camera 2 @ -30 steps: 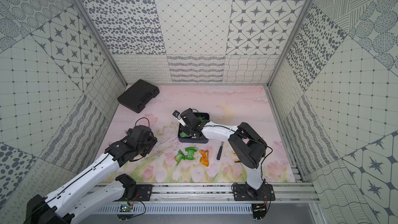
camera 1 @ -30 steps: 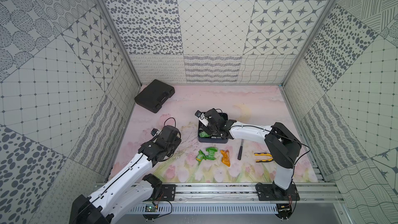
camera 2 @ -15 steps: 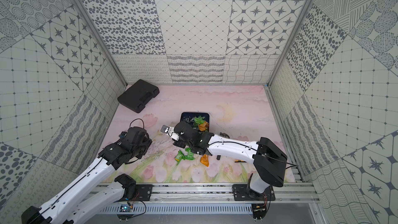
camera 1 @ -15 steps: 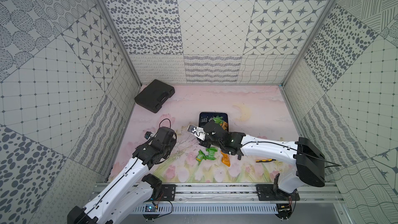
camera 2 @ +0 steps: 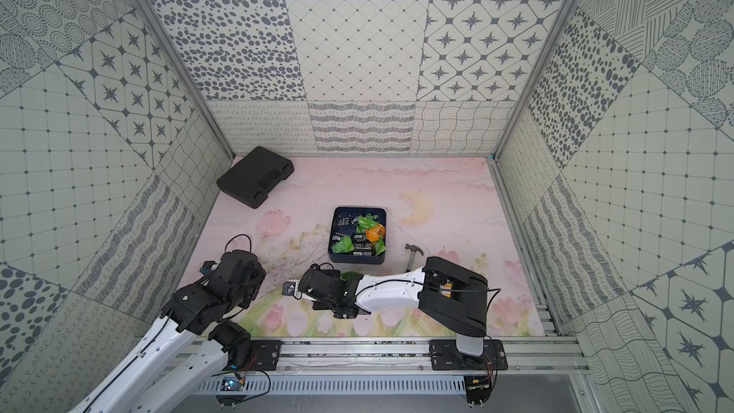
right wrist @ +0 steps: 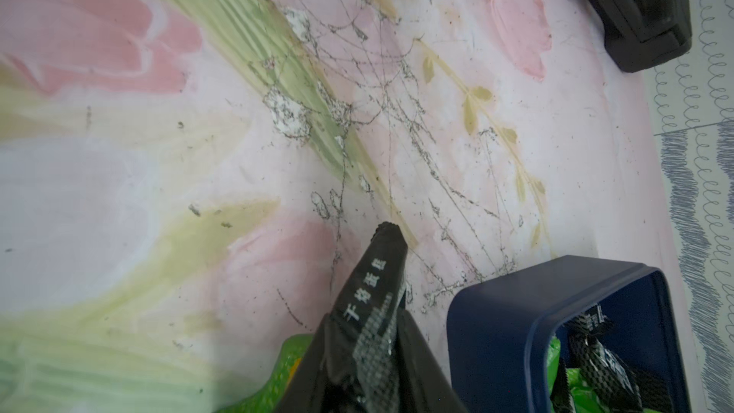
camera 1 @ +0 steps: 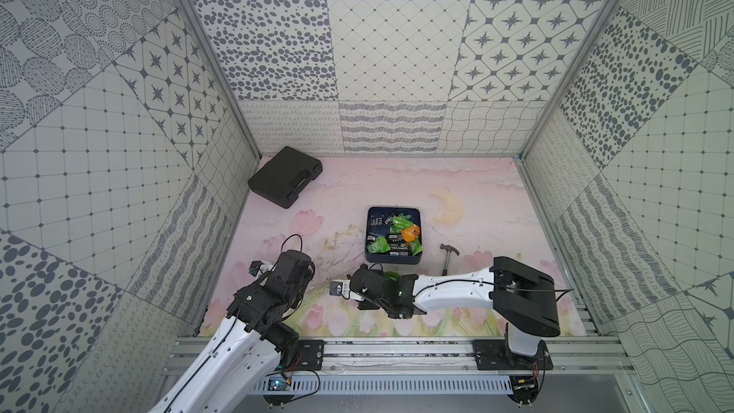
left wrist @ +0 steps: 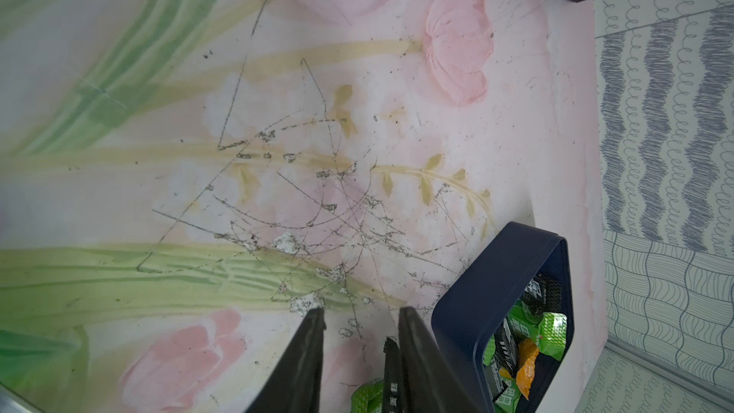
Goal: Take the cookies out of the storage box
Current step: Place the cookie at the center of the board.
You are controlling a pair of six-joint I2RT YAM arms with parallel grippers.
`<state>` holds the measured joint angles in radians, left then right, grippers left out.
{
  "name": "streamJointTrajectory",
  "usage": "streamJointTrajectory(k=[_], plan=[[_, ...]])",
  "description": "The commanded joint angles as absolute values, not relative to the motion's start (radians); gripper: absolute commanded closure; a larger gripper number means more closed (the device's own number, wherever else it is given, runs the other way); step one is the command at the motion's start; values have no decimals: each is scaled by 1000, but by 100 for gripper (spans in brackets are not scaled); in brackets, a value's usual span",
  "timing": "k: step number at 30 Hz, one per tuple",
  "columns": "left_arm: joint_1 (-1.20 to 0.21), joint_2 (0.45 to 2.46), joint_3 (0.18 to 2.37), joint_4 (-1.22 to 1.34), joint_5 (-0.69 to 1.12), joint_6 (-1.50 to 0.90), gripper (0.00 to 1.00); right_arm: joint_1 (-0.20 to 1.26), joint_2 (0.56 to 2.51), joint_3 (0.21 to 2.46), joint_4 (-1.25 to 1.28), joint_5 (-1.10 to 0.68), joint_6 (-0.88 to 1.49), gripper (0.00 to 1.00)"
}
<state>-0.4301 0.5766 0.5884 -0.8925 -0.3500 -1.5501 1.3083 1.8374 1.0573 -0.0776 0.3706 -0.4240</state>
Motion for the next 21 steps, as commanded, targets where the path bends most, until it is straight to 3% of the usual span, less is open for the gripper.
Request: streamJointTrajectory(k=[1, 4, 12, 21], plan=[[-426, 553, 575, -964, -385, -1594, 64, 1316, 1883, 1098, -4, 450, -449, 73], [-427, 557, 576, -962, -384, -1591, 64, 1323, 1919, 1097, 25, 465, -473, 70], [-426, 562, 577, -936, -382, -1567, 65, 1333, 1884, 1074, 71, 418, -422, 40], [-428, 674, 616, -739, -343, -1380, 63, 1311, 1656, 1024, 18, 163, -220, 18]])
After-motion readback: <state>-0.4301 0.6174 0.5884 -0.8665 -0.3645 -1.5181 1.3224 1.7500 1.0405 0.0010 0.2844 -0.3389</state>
